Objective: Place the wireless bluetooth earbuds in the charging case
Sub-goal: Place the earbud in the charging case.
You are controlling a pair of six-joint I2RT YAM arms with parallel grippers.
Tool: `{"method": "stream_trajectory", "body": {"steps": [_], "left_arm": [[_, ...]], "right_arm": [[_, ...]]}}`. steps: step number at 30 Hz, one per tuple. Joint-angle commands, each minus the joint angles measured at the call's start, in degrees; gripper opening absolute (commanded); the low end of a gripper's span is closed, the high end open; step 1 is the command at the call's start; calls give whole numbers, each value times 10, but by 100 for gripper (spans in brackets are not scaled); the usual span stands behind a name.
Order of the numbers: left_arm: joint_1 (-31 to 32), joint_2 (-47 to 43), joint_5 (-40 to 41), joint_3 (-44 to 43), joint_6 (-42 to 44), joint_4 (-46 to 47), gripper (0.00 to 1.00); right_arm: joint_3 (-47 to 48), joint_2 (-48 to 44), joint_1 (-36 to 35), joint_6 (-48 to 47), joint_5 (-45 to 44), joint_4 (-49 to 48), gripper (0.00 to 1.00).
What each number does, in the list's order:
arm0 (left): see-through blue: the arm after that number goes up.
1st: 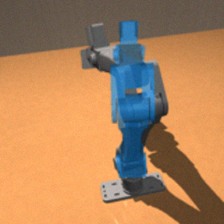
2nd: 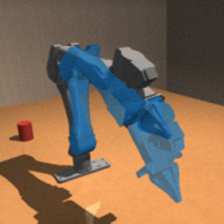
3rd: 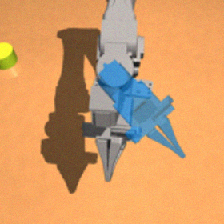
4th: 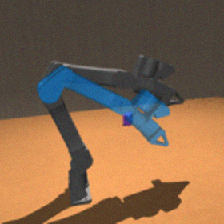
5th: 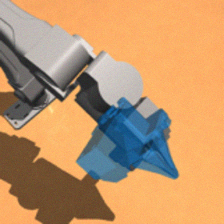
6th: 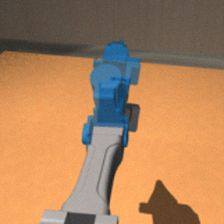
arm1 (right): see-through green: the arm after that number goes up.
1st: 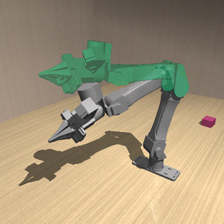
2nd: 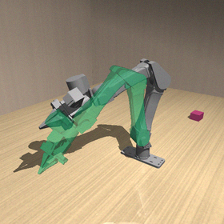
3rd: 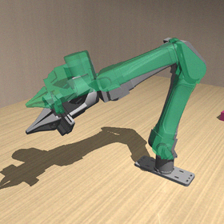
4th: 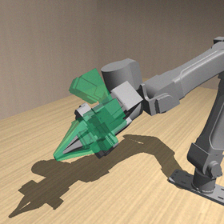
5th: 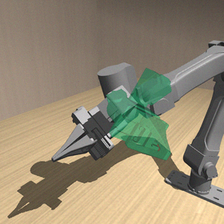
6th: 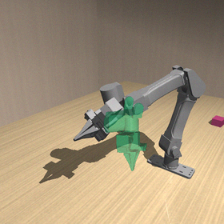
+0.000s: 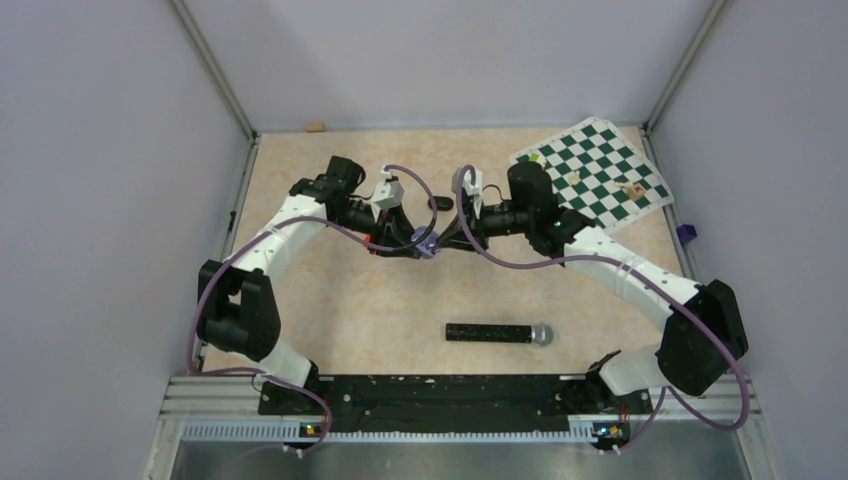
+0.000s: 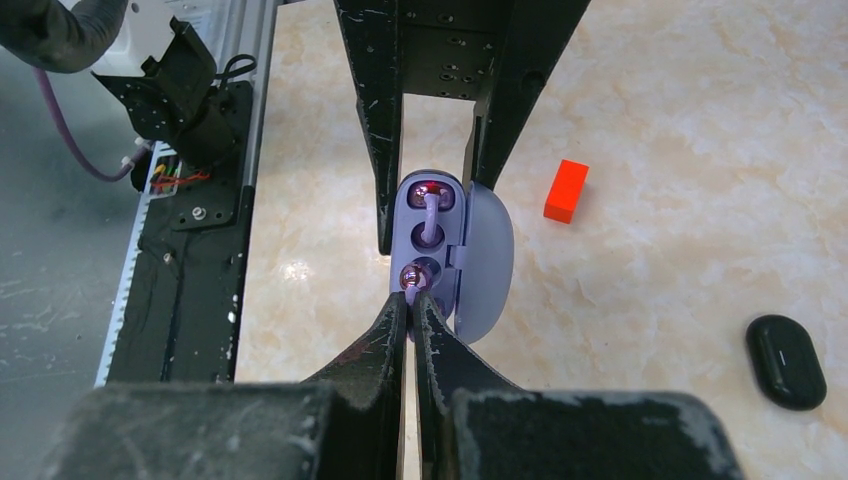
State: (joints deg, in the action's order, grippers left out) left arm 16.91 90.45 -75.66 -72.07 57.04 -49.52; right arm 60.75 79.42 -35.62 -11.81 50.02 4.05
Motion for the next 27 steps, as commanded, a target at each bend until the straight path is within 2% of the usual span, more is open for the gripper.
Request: {"method": "stream_trajectory", "body": {"steps": [1,27], "left_arm": [[-1,-29,-23,-10,13,-6,0],[-1,-30,-27,-11,17,-9,0]], "right_arm": [[5,7,-10,0,-1,-18,0],[13,22,-17,-16,-11,2,0]]}}
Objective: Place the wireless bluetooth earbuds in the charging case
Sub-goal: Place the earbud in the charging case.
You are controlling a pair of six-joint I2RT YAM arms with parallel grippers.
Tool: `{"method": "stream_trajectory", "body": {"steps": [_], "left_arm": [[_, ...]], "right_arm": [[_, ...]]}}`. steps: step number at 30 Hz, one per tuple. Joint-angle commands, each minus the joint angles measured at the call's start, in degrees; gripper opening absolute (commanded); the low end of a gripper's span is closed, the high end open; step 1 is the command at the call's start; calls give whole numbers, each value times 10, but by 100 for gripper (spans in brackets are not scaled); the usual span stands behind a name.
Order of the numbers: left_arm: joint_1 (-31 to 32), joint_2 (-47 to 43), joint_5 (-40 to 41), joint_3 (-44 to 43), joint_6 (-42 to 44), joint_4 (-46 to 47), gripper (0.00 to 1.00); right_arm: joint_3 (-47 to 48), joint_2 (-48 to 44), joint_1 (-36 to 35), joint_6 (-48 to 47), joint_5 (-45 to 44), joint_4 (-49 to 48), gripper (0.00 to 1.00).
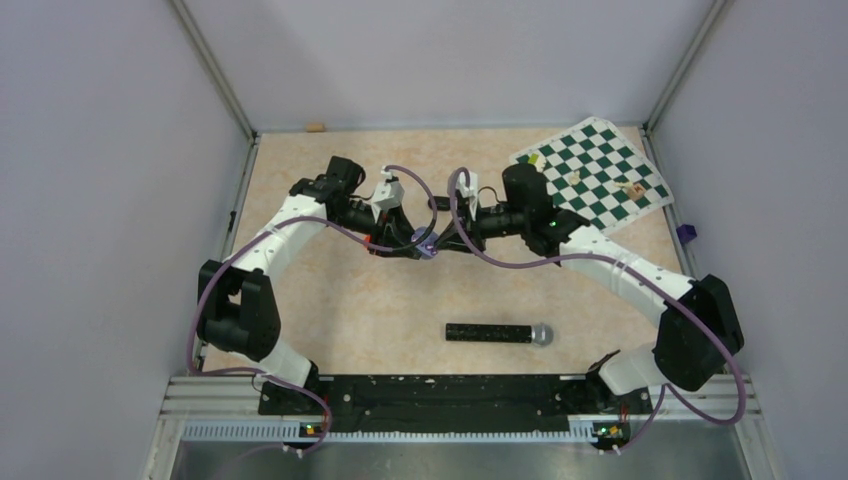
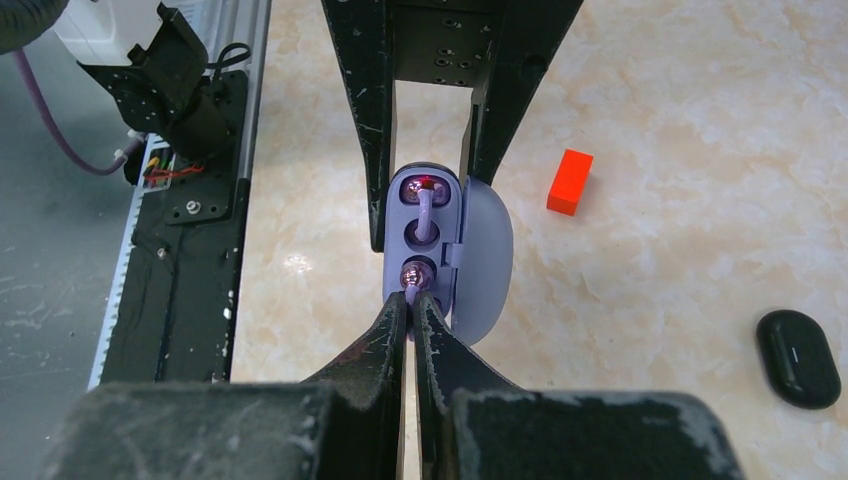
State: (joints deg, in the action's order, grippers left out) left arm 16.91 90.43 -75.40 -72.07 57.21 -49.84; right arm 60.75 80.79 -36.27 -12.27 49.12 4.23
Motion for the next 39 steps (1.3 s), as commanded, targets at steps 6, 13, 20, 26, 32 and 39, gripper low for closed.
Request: {"method": "stream_trajectory", "body": {"steps": [6,13,20,26,32,39], "left_arm": [[-1,-31,-30,-11,18,-9,0],[-1,-30,-33,-11,19,-10,0],[-1,-29,-35,-12,22,-12,0],[-1,-29,-35,-13,24,-15,0],[-1,-29,-37,-13,24,-16,0],[-1,-29,-37,-14,24,-16,0]], "right_arm": [[15,13,-14,-13,-3,3,0],[16,18,-19,-13,-4,3,0],[17,22,-21,-14,-7,2,0],[19,22,-22,-13,-8,2,0],[23,13,-22,-15,-12,6,5],[26,-7,-23,-30,-20,18,7]]}}
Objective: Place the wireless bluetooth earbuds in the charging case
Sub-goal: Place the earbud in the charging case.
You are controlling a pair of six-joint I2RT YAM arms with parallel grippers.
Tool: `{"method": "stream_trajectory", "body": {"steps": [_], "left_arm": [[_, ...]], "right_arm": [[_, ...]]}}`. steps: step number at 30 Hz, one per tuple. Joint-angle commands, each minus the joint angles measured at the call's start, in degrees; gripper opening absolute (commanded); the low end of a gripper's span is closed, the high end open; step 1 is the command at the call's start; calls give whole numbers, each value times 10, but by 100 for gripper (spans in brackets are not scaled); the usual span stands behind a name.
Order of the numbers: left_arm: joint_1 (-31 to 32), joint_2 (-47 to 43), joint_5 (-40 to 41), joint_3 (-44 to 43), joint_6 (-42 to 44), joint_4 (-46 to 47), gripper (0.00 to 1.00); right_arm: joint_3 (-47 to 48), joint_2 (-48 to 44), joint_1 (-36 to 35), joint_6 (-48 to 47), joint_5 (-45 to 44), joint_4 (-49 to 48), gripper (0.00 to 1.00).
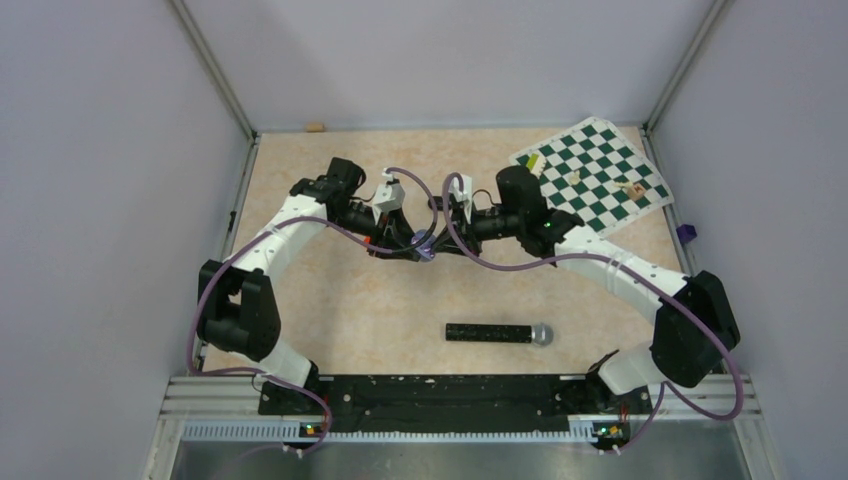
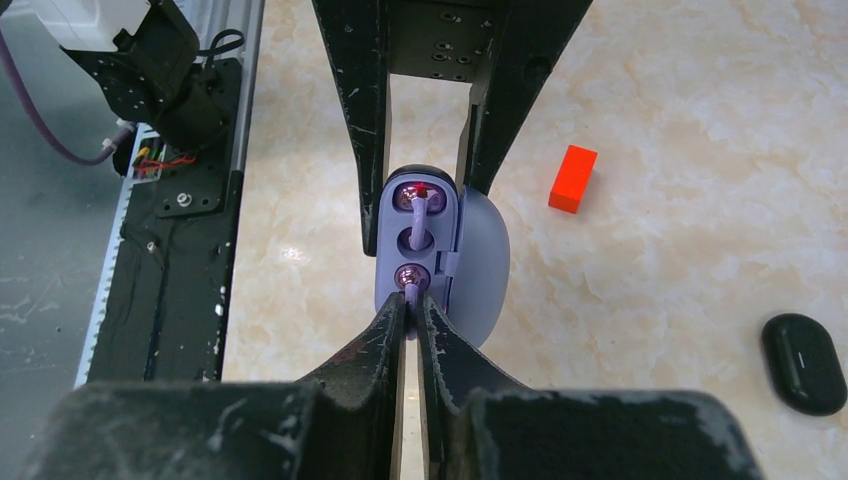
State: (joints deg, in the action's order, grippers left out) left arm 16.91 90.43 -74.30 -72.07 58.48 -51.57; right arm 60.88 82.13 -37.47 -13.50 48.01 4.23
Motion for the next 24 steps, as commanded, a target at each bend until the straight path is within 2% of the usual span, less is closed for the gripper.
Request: {"method": "stream_trajectory", "body": {"steps": [1,24], "left_arm": [[-1,-28,-48,-14,11,1,0],[-1,-29,-57,-15,30,-15,0]], "right_arm": [[25,-21,-11,-18,-10,19,7],[22,-11,-10,-16,-3,17,7]]}}
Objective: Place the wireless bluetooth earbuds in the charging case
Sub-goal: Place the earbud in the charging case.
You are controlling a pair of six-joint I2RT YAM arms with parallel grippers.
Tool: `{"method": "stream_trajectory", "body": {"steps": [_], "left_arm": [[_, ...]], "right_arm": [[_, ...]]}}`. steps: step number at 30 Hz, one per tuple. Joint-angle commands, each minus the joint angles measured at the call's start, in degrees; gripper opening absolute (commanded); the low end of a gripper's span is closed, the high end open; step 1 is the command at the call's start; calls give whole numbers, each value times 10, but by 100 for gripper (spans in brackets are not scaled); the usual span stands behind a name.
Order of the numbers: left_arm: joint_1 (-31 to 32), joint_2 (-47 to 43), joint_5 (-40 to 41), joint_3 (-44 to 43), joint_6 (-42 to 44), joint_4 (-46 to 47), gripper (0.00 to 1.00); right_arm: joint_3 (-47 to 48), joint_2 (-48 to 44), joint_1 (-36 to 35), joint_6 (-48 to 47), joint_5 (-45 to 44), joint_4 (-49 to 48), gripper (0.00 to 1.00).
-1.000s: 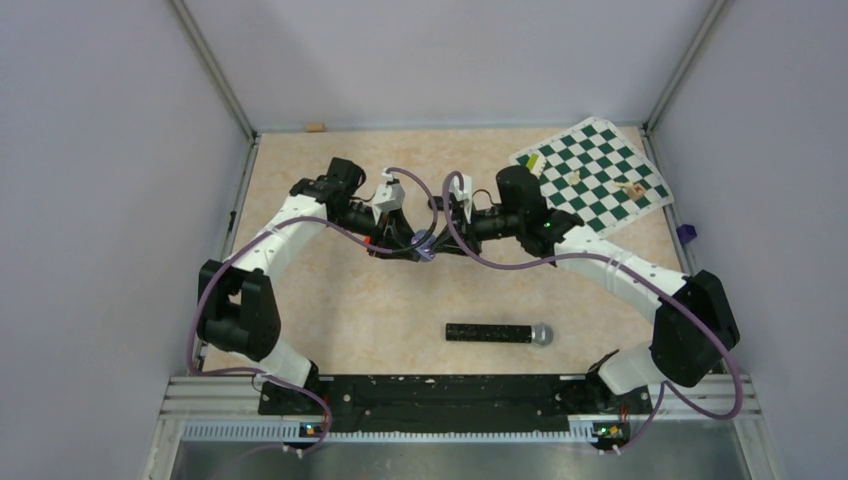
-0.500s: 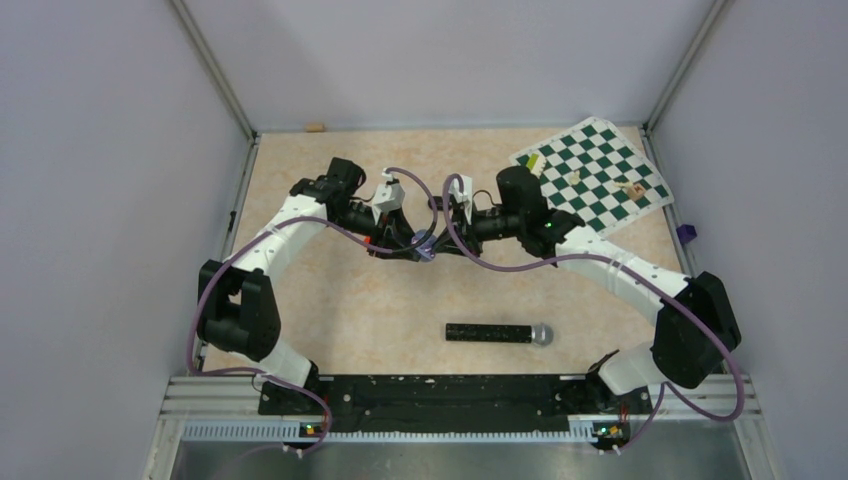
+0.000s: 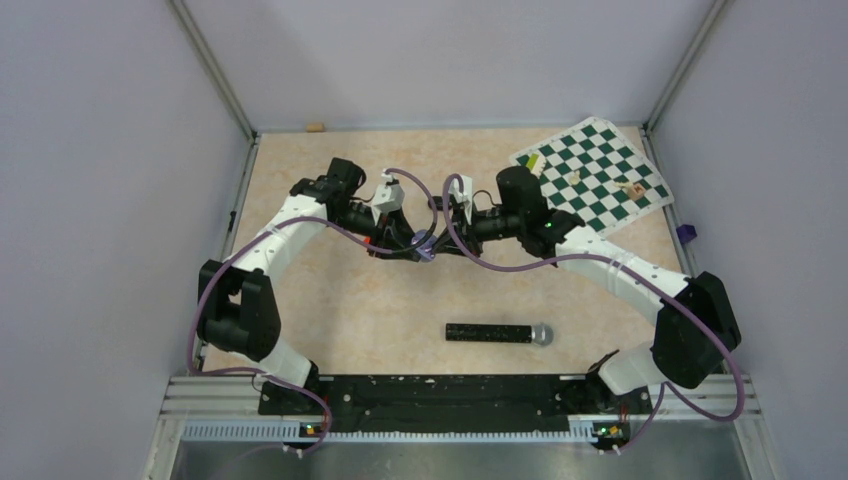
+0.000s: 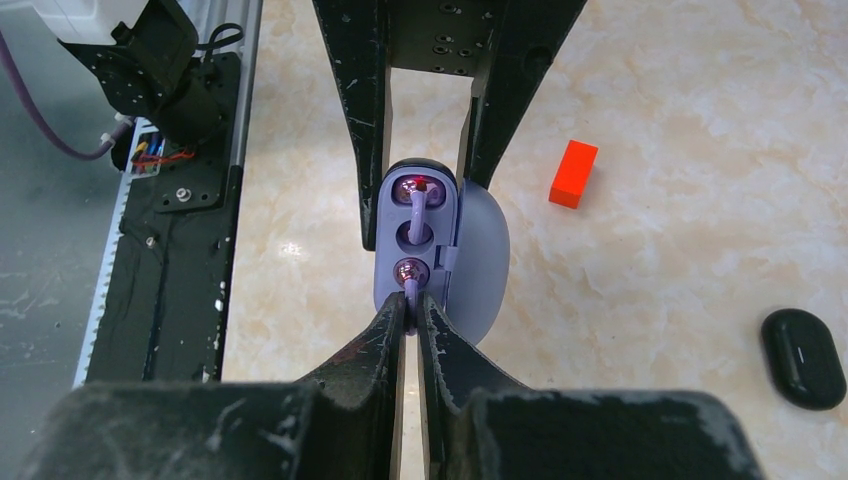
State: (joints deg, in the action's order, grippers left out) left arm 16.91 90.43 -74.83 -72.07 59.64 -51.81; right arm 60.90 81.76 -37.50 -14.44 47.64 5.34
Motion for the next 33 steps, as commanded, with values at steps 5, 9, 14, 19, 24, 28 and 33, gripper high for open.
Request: {"method": "stream_trajectory", "body": {"steps": [5,9,14,19,24,28,33], "left_arm": [[-1,-30,-53,-16,25,-17,0],[-1,-30,-54,-18,25,-18,0],[-2,-35,-51,-18,23,-18,0],[-1,-35,-55,-17,27,-19,0],[-1,-34,-60,-18,46,-35,0],[-1,-34,-63,-18,54,-41,0],[-1,-33,-62,-19,54,-42,0]], "right_arm": [[23,-5,-10,-7,0,6,7],[22,-7,-11,-7,-2,6,6],[23,-12,-10,-9,-8,7,6],[22,-18,-10,-13,-12,8,6],[21,-20,-10,-21,-17,12,6],[21,-19,-10,-23,-19,12,6],[20,-18,-10,-20,-12,11,10]]}}
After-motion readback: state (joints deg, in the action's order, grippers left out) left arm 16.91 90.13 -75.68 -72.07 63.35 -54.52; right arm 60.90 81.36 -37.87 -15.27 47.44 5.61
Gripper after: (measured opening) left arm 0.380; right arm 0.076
